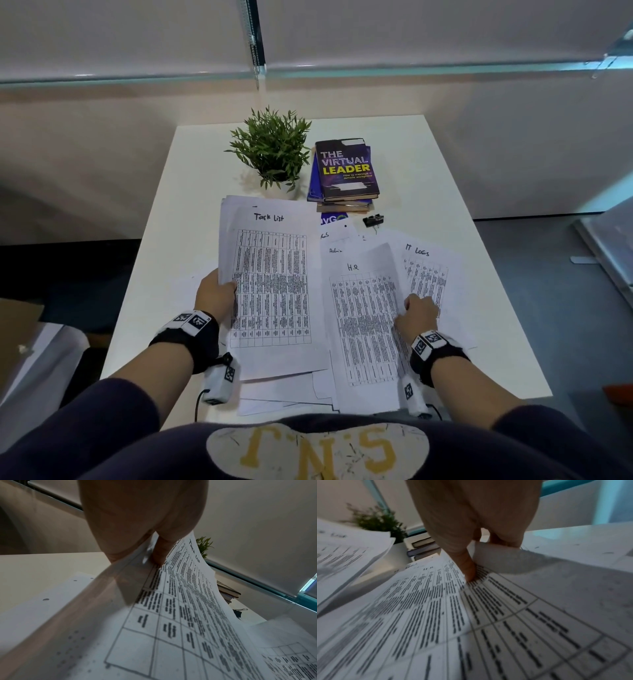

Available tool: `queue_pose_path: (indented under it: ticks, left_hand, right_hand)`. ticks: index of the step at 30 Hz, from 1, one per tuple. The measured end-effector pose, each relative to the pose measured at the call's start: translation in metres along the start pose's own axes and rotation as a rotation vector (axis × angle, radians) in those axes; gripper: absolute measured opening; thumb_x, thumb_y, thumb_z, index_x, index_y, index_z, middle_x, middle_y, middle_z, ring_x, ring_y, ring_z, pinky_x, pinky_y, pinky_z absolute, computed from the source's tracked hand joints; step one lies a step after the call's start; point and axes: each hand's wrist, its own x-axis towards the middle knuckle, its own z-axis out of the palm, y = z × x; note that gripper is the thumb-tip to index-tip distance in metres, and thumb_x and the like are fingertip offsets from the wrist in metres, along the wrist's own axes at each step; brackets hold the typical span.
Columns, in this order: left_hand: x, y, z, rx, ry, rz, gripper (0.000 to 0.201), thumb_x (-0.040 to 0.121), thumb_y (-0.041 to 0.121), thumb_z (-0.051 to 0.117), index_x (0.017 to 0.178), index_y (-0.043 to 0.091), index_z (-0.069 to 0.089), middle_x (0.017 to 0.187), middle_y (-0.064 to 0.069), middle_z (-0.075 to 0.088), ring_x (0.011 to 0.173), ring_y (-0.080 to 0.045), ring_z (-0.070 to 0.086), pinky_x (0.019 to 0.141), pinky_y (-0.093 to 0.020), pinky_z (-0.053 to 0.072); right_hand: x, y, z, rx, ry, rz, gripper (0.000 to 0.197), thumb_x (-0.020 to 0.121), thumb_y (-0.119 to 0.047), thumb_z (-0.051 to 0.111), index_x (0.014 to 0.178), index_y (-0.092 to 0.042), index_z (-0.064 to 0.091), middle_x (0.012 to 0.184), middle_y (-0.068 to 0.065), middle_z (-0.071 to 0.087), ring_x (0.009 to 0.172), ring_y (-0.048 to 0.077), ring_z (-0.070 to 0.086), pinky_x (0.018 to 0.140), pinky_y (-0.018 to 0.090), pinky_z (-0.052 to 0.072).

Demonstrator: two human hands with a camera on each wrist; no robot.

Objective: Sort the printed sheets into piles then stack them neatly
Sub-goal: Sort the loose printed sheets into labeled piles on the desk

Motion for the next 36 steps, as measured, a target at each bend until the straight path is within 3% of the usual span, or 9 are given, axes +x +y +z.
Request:
queue_pose_path:
  ticks: [2,8,10,14,18,24,30,33,36]
  left_hand:
    - [-0.001,0.000,0.000,-0.001,0.000,-0.002,0.010,0.095,0.005,0.047,0.101,0.007,0.056,0.085,-0.016,0.058,0.070,-0.025,0.052,0.071,-0.038,0.050]
    - [-0.004,0.001,0.002,-0.009,-0.010,-0.023,0.010,0.096,0.005,0.047,0.101,0.006,0.056,0.082,-0.015,0.056,0.070,-0.025,0.052,0.070,-0.040,0.051]
    - [-0.005,0.001,0.002,-0.006,-0.013,-0.028,0.008,0.096,0.005,0.047,0.099,0.007,0.054,0.084,-0.017,0.056,0.071,-0.025,0.052,0.070,-0.037,0.049]
    - [-0.007,0.002,-0.001,0.001,-0.004,-0.021,0.014,0.097,0.007,0.047,0.107,0.009,0.056,0.092,-0.017,0.060,0.076,-0.028,0.055,0.073,-0.036,0.051]
    - [-0.006,0.003,-0.011,-0.022,0.013,-0.029,0.021,0.097,0.007,0.047,0.116,0.009,0.056,0.099,-0.016,0.061,0.080,-0.029,0.057,0.071,-0.033,0.050]
    - [-0.005,0.007,-0.026,-0.063,0.043,-0.047,0.020,0.095,0.007,0.048,0.112,0.011,0.058,0.104,-0.022,0.064,0.089,-0.035,0.061,0.086,-0.051,0.054]
    - [-0.015,0.025,-0.022,-0.120,-0.001,-0.013,0.016,0.095,0.007,0.045,0.106,0.010,0.057,0.094,-0.019,0.062,0.080,-0.030,0.058,0.081,-0.052,0.054]
    - [-0.021,0.039,-0.013,-0.144,-0.042,0.031,0.018,0.096,0.007,0.045,0.108,0.007,0.058,0.093,-0.019,0.062,0.078,-0.028,0.056,0.078,-0.046,0.054]
    - [-0.029,0.054,-0.003,-0.190,-0.096,0.050,0.020,0.095,0.008,0.047,0.110,0.007,0.059,0.090,-0.016,0.061,0.076,-0.027,0.056,0.069,-0.038,0.050]
  right_hand:
    - [-0.008,0.000,0.002,0.036,0.044,-0.099,0.018,0.080,0.011,0.056,0.089,-0.005,0.052,0.103,0.009,0.036,0.091,0.025,0.042,0.069,0.026,0.035]
    - [-0.019,-0.002,0.002,0.274,0.074,-0.137,0.024,0.089,0.003,0.051,0.111,-0.003,0.051,0.114,0.011,0.041,0.095,0.022,0.044,0.080,0.033,0.042]
    - [-0.024,-0.005,-0.003,0.318,0.088,-0.118,0.042,0.085,0.011,0.051,0.124,-0.004,0.049,0.123,0.012,0.043,0.092,0.018,0.046,0.074,0.029,0.042]
    - [-0.018,-0.003,-0.019,0.371,0.066,-0.036,0.062,0.087,0.010,0.047,0.142,-0.016,0.036,0.102,0.015,0.062,0.076,0.027,0.062,0.060,0.027,0.045]
    - [-0.005,0.010,-0.057,0.341,0.054,-0.018,0.010,0.093,-0.014,0.057,0.097,-0.006,0.062,0.101,0.020,0.068,0.084,0.031,0.060,0.068,0.029,0.040]
    - [-0.011,0.009,-0.131,0.577,0.173,-0.139,0.021,0.094,-0.030,0.063,0.102,-0.010,0.067,0.094,0.010,0.067,0.079,0.024,0.061,0.062,0.025,0.041]
    - [-0.019,-0.028,-0.166,0.794,0.092,-0.208,0.014,0.089,-0.039,0.069,0.089,-0.025,0.071,0.094,0.001,0.074,0.083,0.019,0.066,0.079,0.033,0.053]
    - [-0.030,-0.058,-0.163,0.851,0.024,-0.240,0.015,0.091,-0.034,0.067,0.092,-0.020,0.069,0.089,-0.003,0.072,0.077,0.013,0.063,0.069,0.021,0.051]
    - [-0.029,-0.078,-0.140,0.855,-0.081,-0.231,0.051,0.076,-0.058,0.073,0.099,-0.013,0.068,0.097,0.003,0.073,0.087,0.022,0.067,0.077,0.027,0.055]
